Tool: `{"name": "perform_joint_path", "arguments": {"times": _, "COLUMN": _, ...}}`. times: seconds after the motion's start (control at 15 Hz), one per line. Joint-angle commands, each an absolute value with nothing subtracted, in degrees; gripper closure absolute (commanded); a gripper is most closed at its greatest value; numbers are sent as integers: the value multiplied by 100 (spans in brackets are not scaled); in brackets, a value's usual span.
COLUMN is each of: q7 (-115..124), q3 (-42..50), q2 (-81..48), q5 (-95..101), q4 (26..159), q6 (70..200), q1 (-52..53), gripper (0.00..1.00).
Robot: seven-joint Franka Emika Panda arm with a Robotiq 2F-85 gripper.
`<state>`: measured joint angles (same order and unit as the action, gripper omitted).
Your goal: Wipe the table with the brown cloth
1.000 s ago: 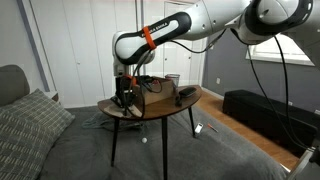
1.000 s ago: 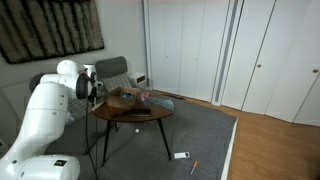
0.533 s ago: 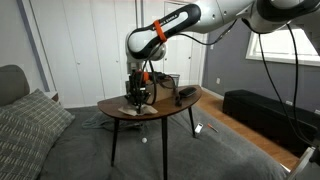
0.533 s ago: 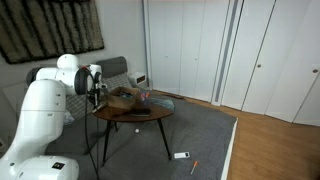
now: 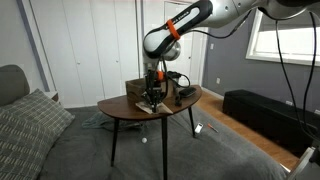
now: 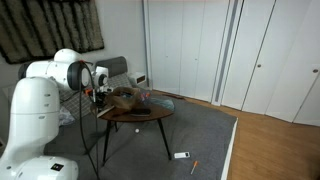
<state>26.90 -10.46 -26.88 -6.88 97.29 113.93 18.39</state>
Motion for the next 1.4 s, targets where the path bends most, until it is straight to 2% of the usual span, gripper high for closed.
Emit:
{"name": "perform_joint_path", "arguments": {"times": 0.0, "q7": 2893, "q3": -830, "q2": -2176, "q5": -508, "q4": 10507, "q6": 12020, "q1": 1898, "gripper": 100}}
{"name": "perform_joint_path", "arguments": {"times": 0.47, "q7": 4259, "q3": -470, "q2": -1840, "q5": 112, "q4": 11220, "q6": 13064, "q1": 1999, "gripper": 100}}
{"name": "perform_joint_path", "arguments": {"times": 0.73, "q7": 4980, "q3": -376, "q2": -1788, "q5": 783, "q4": 11317, "q6": 13237, "q1": 2042, "gripper": 100}}
{"name": "perform_joint_path", "arguments": {"times": 1.33, "q7": 4544, "q3": -953, "q2": -2119, "q5": 731, "q4": 10913, "q6": 13697, "q1": 2258, "gripper": 100}}
